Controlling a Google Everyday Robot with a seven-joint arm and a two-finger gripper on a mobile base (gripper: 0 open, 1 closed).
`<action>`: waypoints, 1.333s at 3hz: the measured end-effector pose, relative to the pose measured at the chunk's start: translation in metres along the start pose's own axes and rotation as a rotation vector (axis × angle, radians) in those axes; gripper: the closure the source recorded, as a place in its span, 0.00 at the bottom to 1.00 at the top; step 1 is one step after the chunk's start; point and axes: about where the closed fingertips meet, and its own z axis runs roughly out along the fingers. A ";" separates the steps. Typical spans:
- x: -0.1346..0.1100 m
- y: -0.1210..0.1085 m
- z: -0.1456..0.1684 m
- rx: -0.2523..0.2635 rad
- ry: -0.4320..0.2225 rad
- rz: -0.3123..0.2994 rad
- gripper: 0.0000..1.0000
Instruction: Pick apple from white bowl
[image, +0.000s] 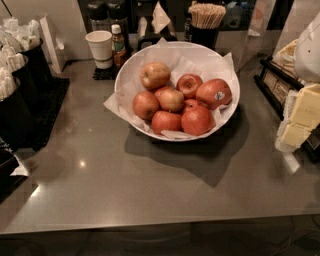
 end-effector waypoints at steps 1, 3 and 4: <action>0.000 0.000 0.000 0.000 0.000 0.000 0.00; -0.061 -0.047 0.020 -0.053 -0.222 -0.077 0.00; -0.060 -0.047 0.022 -0.050 -0.237 -0.062 0.00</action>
Offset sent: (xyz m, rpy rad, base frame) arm 0.1410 0.1323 0.0141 0.4503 -0.0075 0.4398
